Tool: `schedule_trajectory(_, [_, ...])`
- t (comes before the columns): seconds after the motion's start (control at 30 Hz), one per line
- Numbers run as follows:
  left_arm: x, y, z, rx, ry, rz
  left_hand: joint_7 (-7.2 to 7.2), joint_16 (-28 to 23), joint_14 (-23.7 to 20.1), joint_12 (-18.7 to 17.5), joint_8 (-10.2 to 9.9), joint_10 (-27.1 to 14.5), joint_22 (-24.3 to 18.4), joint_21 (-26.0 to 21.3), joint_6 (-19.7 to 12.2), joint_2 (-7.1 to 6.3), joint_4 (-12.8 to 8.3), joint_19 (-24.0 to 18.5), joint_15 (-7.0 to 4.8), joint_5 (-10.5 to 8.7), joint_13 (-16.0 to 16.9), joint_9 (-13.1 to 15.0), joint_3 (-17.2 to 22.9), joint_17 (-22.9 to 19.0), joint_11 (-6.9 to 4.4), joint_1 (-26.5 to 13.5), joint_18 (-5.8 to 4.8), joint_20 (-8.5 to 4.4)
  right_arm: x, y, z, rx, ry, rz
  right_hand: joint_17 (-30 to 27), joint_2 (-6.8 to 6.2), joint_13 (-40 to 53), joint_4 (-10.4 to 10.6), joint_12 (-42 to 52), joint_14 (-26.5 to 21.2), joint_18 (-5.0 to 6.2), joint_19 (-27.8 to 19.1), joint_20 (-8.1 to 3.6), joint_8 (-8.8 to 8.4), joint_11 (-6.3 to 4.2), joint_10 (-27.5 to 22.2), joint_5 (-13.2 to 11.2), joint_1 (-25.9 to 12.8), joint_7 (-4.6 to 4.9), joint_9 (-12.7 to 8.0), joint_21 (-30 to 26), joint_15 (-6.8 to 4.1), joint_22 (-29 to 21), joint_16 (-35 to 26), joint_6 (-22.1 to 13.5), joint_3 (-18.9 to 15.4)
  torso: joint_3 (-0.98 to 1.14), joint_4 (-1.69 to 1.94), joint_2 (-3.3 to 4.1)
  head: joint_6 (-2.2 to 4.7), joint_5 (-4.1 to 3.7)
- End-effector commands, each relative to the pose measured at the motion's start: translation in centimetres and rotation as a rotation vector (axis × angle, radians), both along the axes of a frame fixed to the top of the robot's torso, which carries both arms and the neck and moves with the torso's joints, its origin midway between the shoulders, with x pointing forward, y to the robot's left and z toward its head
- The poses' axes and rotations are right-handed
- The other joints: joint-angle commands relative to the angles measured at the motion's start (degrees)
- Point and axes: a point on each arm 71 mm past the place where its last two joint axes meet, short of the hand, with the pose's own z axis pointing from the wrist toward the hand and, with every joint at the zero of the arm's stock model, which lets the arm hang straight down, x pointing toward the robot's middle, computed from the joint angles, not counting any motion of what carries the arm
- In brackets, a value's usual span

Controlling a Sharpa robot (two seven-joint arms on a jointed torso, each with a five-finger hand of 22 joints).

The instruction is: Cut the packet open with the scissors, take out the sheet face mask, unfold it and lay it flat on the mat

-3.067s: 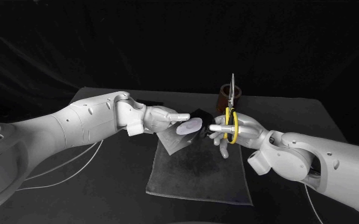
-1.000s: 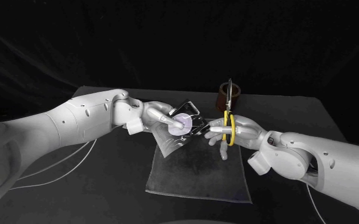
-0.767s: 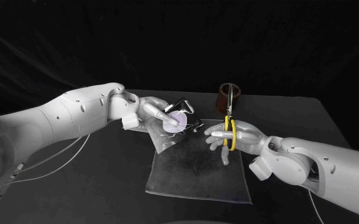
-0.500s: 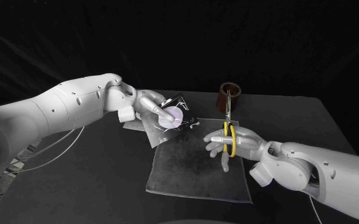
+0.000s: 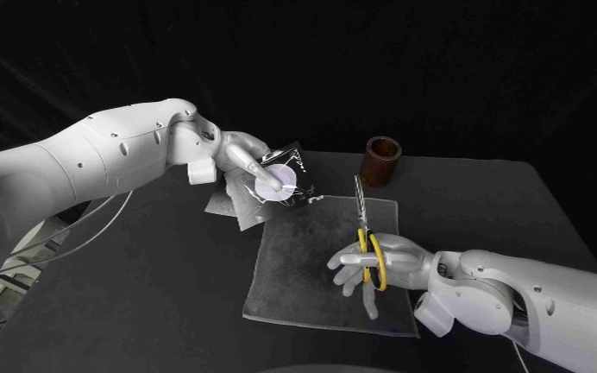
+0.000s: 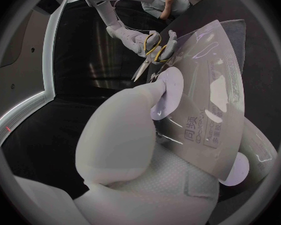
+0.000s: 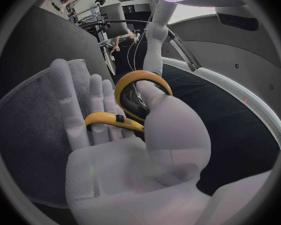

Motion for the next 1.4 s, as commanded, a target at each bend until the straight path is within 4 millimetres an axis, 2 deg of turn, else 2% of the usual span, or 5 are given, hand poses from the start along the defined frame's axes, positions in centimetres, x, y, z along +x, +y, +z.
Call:
schedule_trajectory(0.03, [-0.1, -0.2, 0.4, 0.006, 0.002, -0.042, -0.01, -0.3, 0.4, -0.2, 0.2, 0.5, 0.1, 0.3, 0.4, 0.17, -1.2, -0.4, 0.00, 0.02, 0.0, 1.3, 0.7, 0.1, -0.05, -0.7, 0.96, -0.05, -0.8, 0.6, -0.3, -0.038, 0.015, 0.087, -0.3, -0.24, -0.1, 0.3, 0.3, -0.4, 8.44, -0.1, 0.01, -0.37, 0.13, -0.8, 0.1, -0.4, 0.08, -0.1, -0.3, 0.22, -0.1, -0.5, -1.2, -1.0, -0.01, 0.03, 0.02, -0.09, 0.04])
schedule_trajectory(0.5, [0.1, -0.7, 0.8, -0.008, -0.006, -0.056, -0.03, -0.3, 0.6, -0.2, 0.2, 0.6, 0.2, 0.6, 0.5, 0.21, -1.5, -0.4, -0.03, 0.02, 0.0, 1.5, 0.9, 0.3, -0.08, -1.1, 0.97, -0.08, -2.1, 1.4, -1.0, -0.070, 0.032, 0.138, -7.7, 0.86, -0.1, 5.1, -1.8, -13.3, 8.21, -1.7, 3.27, 1.10, 4.07, -12.2, 0.0, 2.3, 4.12, -0.4, 0.6, 4.15, -0.6, -1.1, -16.4, -15.8, -0.02, 0.02, 0.03, -0.66, 0.39])
schedule_trajectory(0.77, [0.1, -0.9, 0.9, -0.013, -0.006, -0.062, -0.05, -0.3, 0.7, -0.2, 0.2, 0.7, 0.3, 0.7, 0.5, 0.22, -1.8, -0.4, -0.06, 0.03, 0.1, 1.6, 1.1, 0.3, -0.10, -1.3, 0.98, -0.10, -2.3, 1.7, -1.0, -0.065, 0.038, 0.154, -11.9, 1.80, 0.0, 14.9, -1.5, -20.2, 8.51, -3.9, 5.17, 5.92, 5.57, -19.6, 0.0, 10.2, 5.16, 0.1, 2.8, 5.81, -0.3, -0.8, -26.6, -26.9, -0.01, 0.02, 0.06, -1.05, 0.60])
schedule_trajectory(1.2, [0.0, -1.4, 0.9, -0.016, -0.002, -0.080, -0.06, -0.3, 0.7, -0.2, 0.2, 0.7, 0.4, 0.9, 0.6, 0.23, -2.0, -0.4, -0.09, 0.03, 0.1, 1.7, 1.2, 0.4, -0.13, -1.6, 0.99, -0.12, -2.8, 2.4, -0.9, -0.043, 0.051, 0.202, -12.7, 1.95, 0.1, 15.6, -1.1, -21.0, 8.52, -4.5, 5.46, 7.85, 5.76, -20.3, 0.1, 10.8, 5.36, 0.5, 3.5, 6.02, -0.3, -0.7, -28.4, -27.8, -0.02, 0.06, 0.04, -1.38, 0.73])
schedule_trajectory(1.4, [0.0, -1.2, 0.9, -0.021, -0.008, -0.068, -0.07, -0.3, 0.8, -0.1, 0.2, 0.8, 0.4, 0.9, 0.6, 0.26, -2.1, -0.4, -0.10, 0.02, 0.1, 1.7, 1.3, 0.4, -0.13, -1.7, 0.99, -0.13, -2.9, 2.5, -0.7, -0.007, 0.066, 0.208, -12.6, 4.06, 0.5, 15.3, 1.6, -16.4, 8.73, -4.9, 4.78, 13.13, 4.90, -16.1, 0.0, 11.3, 4.88, 2.7, 4.4, 5.04, -0.3, 2.1, -24.7, -28.3, -0.03, -0.01, 0.06, -1.47, 0.66])
